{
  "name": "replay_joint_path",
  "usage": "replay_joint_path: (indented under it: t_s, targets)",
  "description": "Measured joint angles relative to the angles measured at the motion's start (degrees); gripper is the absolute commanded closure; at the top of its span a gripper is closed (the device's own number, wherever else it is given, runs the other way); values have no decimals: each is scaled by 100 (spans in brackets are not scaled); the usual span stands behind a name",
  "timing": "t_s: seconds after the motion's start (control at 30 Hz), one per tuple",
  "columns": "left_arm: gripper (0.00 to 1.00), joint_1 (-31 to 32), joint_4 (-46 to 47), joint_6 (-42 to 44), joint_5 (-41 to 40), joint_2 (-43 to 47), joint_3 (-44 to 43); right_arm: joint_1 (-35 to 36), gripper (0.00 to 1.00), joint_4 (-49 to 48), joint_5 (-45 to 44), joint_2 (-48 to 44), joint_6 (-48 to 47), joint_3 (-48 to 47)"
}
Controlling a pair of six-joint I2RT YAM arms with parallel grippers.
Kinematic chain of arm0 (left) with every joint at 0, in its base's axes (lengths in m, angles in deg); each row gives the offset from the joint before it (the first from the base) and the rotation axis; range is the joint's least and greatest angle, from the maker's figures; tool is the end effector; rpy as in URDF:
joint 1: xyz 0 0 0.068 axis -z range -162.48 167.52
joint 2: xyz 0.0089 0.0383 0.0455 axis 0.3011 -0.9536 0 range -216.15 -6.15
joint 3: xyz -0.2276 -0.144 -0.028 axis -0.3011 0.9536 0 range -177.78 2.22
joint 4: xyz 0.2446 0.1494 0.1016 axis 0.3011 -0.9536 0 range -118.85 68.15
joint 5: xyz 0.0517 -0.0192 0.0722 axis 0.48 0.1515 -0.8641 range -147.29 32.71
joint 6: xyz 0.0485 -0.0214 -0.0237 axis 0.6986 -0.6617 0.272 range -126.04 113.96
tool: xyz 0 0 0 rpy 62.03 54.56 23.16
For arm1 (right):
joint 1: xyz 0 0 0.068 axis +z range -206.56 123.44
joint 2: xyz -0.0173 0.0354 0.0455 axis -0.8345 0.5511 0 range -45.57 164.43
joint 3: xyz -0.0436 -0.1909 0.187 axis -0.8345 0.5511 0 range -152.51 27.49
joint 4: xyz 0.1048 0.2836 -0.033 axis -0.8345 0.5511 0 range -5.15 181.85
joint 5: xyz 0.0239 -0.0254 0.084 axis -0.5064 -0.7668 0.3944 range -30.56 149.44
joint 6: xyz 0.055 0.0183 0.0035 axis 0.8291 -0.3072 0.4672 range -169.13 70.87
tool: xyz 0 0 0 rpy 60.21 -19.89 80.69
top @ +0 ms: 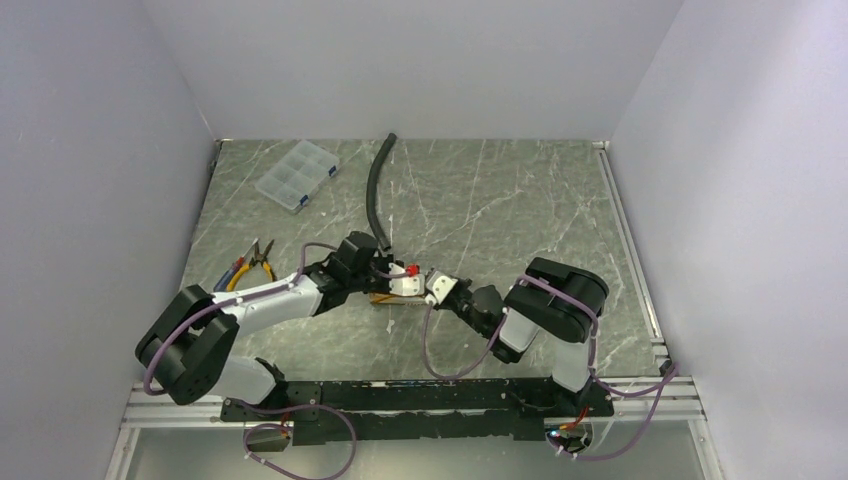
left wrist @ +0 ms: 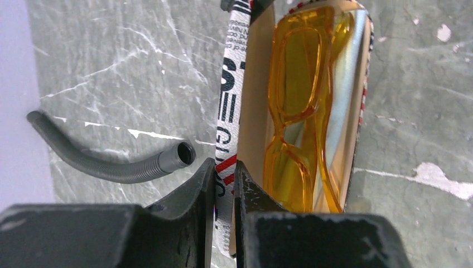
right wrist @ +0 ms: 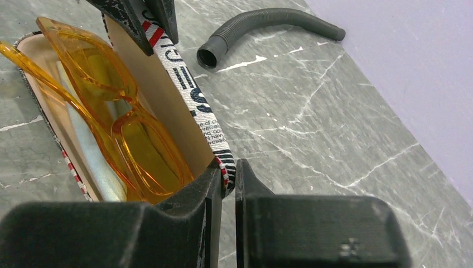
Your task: Organize the sunglasses
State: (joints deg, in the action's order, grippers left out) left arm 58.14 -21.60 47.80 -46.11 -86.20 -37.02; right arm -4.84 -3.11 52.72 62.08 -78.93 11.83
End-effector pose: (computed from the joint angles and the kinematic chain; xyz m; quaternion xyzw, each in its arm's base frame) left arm 0.2382 -0.2149 0.1527 0.6913 0.5840 -0.0399 0.4236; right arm 0.1675 0.2045 0.0629 -0.4465 0.5792 0.0873 0.6764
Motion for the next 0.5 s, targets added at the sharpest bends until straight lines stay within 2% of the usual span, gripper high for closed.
replay_joint_path:
  t_s: [0.07, 0.2, 0.5]
  targets:
    - [97, 61, 376, -76, -144, 57, 195, -4, 73, 2, 35, -11, 7, 26]
    - [97, 219, 1034, -63, -529, 144, 575, -4, 64, 144, 96, -120, 105, 170]
    - [97, 590, 2052, 278, -1200, 225, 1198, -66, 59, 129, 175, -1071, 739, 341]
